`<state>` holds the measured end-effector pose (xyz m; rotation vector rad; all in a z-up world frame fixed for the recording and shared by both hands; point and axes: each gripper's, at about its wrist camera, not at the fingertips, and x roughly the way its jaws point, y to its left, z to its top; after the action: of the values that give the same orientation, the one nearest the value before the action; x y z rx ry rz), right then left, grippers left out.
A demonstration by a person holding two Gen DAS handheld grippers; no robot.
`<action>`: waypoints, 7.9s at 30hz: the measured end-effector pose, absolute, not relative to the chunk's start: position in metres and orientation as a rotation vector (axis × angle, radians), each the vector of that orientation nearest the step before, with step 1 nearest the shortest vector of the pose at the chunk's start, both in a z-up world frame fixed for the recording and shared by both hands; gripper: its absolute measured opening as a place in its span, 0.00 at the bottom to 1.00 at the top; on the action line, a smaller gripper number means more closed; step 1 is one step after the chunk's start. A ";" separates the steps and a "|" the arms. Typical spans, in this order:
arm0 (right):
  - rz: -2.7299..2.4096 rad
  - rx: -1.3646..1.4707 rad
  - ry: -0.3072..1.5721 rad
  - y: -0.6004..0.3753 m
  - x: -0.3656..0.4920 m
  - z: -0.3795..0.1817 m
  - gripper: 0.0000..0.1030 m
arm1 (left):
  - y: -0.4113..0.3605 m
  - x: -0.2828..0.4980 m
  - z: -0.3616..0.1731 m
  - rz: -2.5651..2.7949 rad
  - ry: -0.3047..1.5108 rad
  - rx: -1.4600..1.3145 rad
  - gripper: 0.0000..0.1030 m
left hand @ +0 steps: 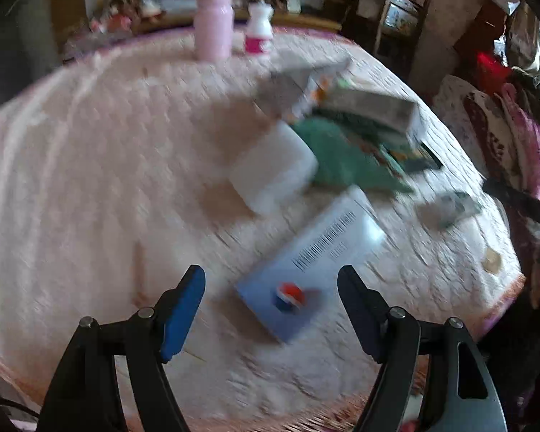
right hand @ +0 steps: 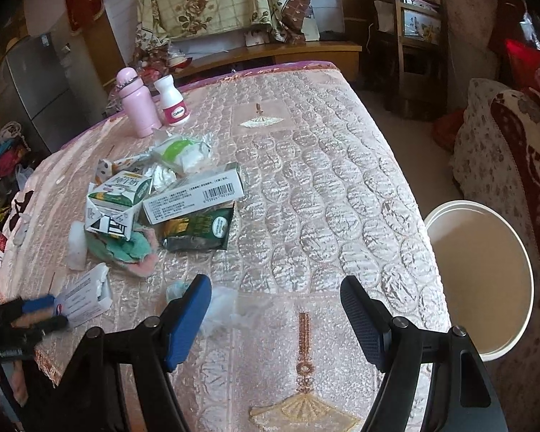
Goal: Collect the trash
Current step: 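Move both tools back toward the trash on the bed, then grasp the clear plastic wrapper with the right tool while the left tool grasps the white medicine box, then carry both items over the bucket and open both tools to drop them, then move both tools back toward the remaining trash on the bed, then grasp the milk carton with the right tool while the left tool grasps the white foam block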
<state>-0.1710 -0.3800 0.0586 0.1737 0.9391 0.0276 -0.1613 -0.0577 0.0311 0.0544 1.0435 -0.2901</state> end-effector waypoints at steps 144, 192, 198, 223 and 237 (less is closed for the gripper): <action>-0.371 0.490 0.915 -0.661 -0.219 0.003 0.36 | -0.493 -0.119 0.026 -0.878 1.048 0.053 0.63; -0.077 0.220 0.784 -0.431 -0.194 0.095 0.75 | -0.217 -0.141 0.089 -0.406 0.824 0.039 0.73; -0.038 0.201 0.798 -0.410 -0.189 0.093 0.75 | -0.189 -0.140 0.092 -0.387 0.826 0.008 0.73; 0.175 0.188 0.884 -0.336 -0.149 0.075 0.75 | -0.053 -0.119 0.054 -0.256 0.915 -0.019 0.78; 0.306 0.207 0.932 -0.288 -0.097 0.090 0.77 | -0.072 -0.087 0.021 -0.367 1.013 0.126 0.60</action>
<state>-0.0967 -0.2882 0.0901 0.2072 0.9319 0.3062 -0.0875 -0.0716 0.0206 0.1261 1.0130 -0.3668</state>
